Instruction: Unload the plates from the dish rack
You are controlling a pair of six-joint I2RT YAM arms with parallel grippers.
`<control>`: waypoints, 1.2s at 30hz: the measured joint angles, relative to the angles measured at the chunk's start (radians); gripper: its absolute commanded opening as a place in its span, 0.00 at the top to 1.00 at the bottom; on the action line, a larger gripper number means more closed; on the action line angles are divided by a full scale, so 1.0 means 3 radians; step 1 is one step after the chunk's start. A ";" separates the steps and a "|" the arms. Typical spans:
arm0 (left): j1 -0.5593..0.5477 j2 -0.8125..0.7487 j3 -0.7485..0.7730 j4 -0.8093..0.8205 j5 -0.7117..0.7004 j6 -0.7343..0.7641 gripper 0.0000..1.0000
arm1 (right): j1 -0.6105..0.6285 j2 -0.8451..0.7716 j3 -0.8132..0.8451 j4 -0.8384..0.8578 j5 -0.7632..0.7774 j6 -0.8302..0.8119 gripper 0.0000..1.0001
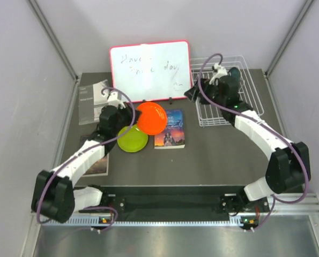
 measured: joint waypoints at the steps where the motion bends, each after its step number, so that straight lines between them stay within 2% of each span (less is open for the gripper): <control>1: 0.0010 -0.0136 -0.0055 -0.0100 -0.0136 0.0038 1.00 | -0.0075 -0.0038 0.0050 -0.0056 0.0055 -0.0064 0.19; 6: 0.0064 -0.0565 -0.0390 -0.0524 -0.0694 0.0099 1.00 | -0.0429 -0.0081 0.0216 -0.0244 0.0207 -0.0281 0.19; 12: 0.0078 -0.0704 -0.0842 -0.0797 -0.1021 0.0048 1.00 | -0.0678 -0.0034 0.0437 -0.0468 0.0278 -0.0440 0.18; 23: 0.0081 -0.1055 -0.1041 -0.0799 -0.1391 -0.0017 1.00 | -0.0771 0.0295 0.0650 -0.0470 0.0230 -0.0502 0.19; 31: 0.0095 -0.1555 -0.1122 -0.0795 -0.1678 -0.0048 1.00 | -0.0771 0.0436 0.0646 -0.0464 0.0098 -0.0439 0.18; 36: 0.0098 -0.1438 -0.1101 -0.0813 -0.1914 -0.0043 1.00 | -0.0771 0.0446 0.0646 -0.0448 0.0015 -0.0412 0.18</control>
